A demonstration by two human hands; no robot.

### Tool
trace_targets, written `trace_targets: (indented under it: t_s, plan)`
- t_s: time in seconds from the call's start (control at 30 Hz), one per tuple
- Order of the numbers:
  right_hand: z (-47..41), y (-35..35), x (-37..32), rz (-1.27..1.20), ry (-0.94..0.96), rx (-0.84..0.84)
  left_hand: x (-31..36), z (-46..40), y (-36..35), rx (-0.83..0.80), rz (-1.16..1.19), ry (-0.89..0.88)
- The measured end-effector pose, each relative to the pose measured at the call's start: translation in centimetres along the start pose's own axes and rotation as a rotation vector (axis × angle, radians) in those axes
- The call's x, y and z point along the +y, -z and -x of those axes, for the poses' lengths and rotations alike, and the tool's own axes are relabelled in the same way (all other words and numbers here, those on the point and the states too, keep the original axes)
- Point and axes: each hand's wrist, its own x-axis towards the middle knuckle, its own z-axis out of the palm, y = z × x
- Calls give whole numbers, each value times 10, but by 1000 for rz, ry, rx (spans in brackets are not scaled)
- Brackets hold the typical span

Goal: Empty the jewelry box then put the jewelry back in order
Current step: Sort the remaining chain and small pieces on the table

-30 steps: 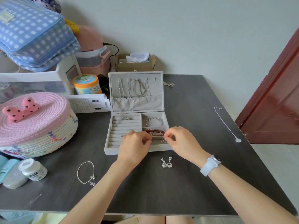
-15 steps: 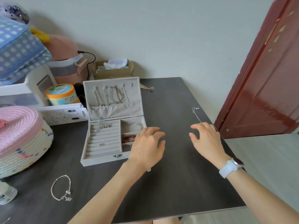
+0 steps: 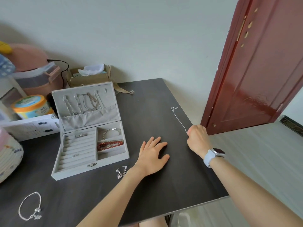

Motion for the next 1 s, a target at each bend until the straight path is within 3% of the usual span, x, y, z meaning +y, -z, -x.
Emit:
trace_targets:
  t_s: [0.2, 0.43, 0.6, 0.77, 0.87, 1.0]
  plan:
    - [12, 8, -1, 6, 106, -136, 0, -1, 3, 31, 149, 18]
    - [23, 6, -3, 99, 167, -121, -4, 13, 1, 87, 204, -2]
    - [34, 23, -11, -160, 250, -229, -7, 23, -2, 103, 210, -23]
    - [50, 82, -45, -586, 375, -231, 4, 23, 33, 50, 954, 50]
    - [48, 111, -57, -796, 391, -161, 19, 20, 53, -64, 1178, -47]
    - [29, 117, -56, -894, 331, -82, 43, 20, 59, -406, 1338, -113]
